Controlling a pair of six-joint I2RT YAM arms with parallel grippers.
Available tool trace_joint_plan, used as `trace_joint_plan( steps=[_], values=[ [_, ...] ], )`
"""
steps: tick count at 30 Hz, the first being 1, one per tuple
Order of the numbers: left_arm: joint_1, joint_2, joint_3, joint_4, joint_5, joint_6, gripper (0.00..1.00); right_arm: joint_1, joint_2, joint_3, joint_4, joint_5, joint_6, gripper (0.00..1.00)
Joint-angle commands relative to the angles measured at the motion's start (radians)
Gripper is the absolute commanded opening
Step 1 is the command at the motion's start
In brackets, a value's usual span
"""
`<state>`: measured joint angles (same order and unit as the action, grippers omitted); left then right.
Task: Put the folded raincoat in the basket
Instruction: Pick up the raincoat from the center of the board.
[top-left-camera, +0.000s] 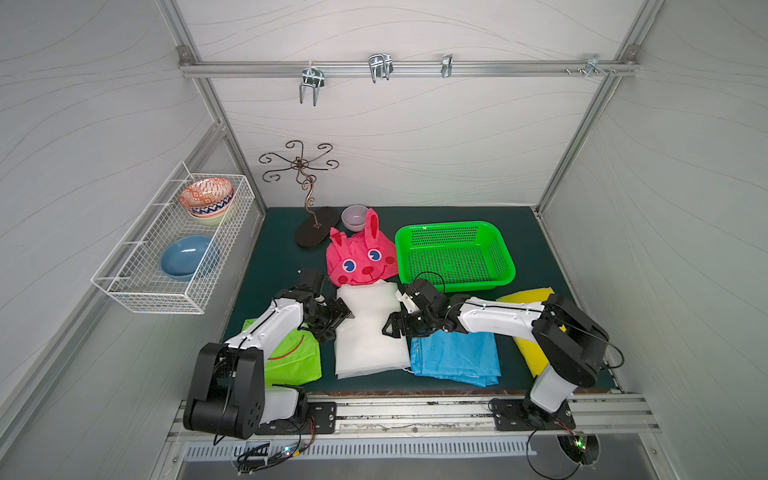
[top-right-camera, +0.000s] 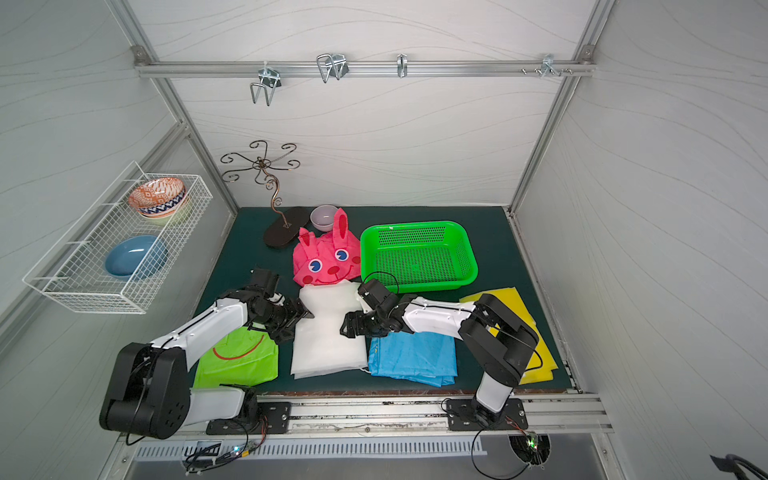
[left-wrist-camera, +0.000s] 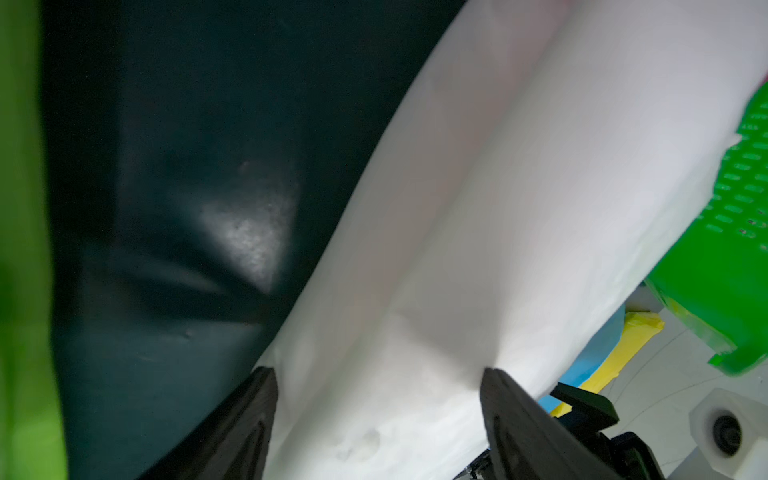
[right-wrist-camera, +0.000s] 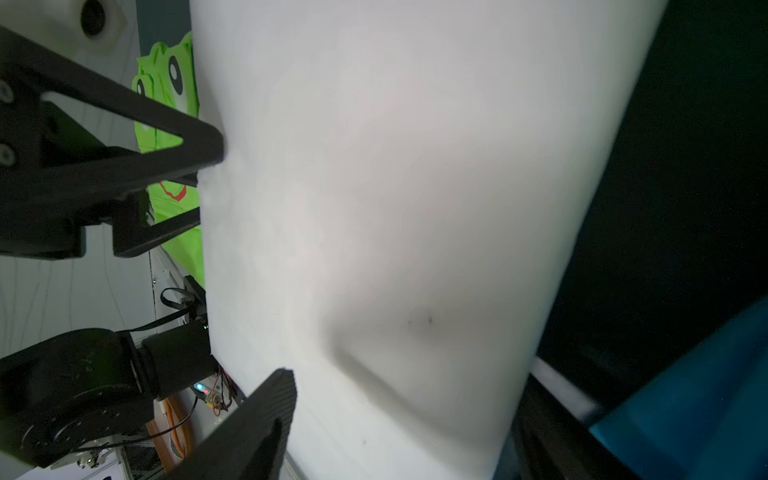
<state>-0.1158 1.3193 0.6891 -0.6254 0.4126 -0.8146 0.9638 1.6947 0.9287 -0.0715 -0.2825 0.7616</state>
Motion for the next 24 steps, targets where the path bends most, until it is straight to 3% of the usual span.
trace_joint_plan(
  steps=[1, 6, 12, 24],
  values=[
    [0.005, -0.003, 0.034, -0.080, -0.093, -0.025, 0.74, -0.010, 0.030, 0.001, 0.036, 0.034, 0.051, 0.84],
    [0.006, 0.004, 0.026, -0.114, -0.151, -0.036, 0.68, -0.020, 0.068, -0.041, 0.138, -0.025, 0.094, 0.84],
    [0.007, 0.014, -0.012, -0.116, -0.221, -0.082, 0.66, -0.014, 0.112, -0.127, 0.391, -0.120, 0.186, 0.84],
    [0.007, 0.041, -0.032, -0.120, -0.306, -0.096, 0.65, 0.022, 0.177, -0.092, 0.596, -0.238, 0.214, 0.84]
  ],
)
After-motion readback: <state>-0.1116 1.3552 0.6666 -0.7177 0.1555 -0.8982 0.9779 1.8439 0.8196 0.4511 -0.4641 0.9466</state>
